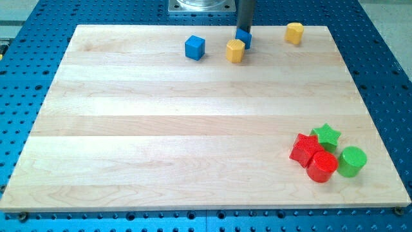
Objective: Separate the triangle and hexagon from each other
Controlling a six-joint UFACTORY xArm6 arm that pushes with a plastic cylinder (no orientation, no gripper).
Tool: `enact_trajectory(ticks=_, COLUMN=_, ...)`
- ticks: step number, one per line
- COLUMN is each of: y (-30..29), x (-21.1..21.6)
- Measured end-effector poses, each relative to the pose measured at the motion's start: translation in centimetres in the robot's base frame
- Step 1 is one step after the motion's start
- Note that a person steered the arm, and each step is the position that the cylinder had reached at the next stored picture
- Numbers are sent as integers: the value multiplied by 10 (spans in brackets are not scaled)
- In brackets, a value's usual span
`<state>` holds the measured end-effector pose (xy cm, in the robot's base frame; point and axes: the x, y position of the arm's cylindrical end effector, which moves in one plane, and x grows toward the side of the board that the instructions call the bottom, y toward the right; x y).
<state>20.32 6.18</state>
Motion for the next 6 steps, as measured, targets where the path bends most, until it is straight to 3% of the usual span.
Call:
enact_trajectory(ticks=1, y=-46, x=14)
enact_trajectory(ticks=3, y=46, x=33)
enact_trajectory(ticks=4, y=-2, x=50)
enact_trajectory(ticks=5, y=43, x=83)
enact_trajectory(ticks=6, y=86, x=70)
